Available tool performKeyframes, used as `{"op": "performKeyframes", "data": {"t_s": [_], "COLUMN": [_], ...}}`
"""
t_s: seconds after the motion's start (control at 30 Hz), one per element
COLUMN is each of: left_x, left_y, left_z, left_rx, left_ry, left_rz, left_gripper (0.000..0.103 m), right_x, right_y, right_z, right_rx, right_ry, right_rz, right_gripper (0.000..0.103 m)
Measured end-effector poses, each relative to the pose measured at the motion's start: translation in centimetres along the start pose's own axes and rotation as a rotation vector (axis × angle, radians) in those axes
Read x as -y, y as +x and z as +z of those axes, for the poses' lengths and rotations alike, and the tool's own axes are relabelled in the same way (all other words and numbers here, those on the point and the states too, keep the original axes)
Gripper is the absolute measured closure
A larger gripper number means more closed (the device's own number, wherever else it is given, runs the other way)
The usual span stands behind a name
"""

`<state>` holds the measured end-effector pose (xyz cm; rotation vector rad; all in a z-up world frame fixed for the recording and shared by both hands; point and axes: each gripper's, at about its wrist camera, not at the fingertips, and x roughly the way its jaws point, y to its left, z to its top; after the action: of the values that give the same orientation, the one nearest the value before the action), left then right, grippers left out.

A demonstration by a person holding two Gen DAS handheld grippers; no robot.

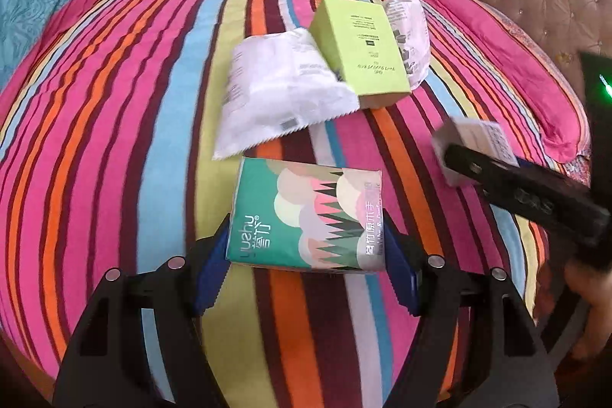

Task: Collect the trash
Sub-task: 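Carry teal tissue pack with left tool while right tool carries white COSNORI box to wastebasket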

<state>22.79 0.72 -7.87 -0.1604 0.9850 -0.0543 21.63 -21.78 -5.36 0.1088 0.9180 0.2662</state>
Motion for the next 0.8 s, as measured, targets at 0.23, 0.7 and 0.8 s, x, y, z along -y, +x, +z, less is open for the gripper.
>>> {"op": "performKeyframes", "data": {"t_s": [0.23,0.7,0.8], "left_x": [-1.3,-1.8,-2.0], "left_y": [-2.9,-8.6,-9.5], "left_z": [-2.7,-11.1,-13.3], "left_rx": [0.002,-0.058,-0.083], "left_ry": [-0.004,0.061,0.060], "left_rz": [-0.009,-0.038,-0.042], "left_gripper": [0.033,0.033,0.033], "right_x": [0.4,-2.1,-2.3], "right_y": [-5.1,-7.9,-8.2], "right_z": [-3.6,-12.0,-14.1], "right_rx": [0.044,-0.073,-0.122], "right_ry": [0.052,0.059,0.083], "right_rz": [0.045,0.153,0.170], "right_gripper": [0.024,0.024,0.024]}}
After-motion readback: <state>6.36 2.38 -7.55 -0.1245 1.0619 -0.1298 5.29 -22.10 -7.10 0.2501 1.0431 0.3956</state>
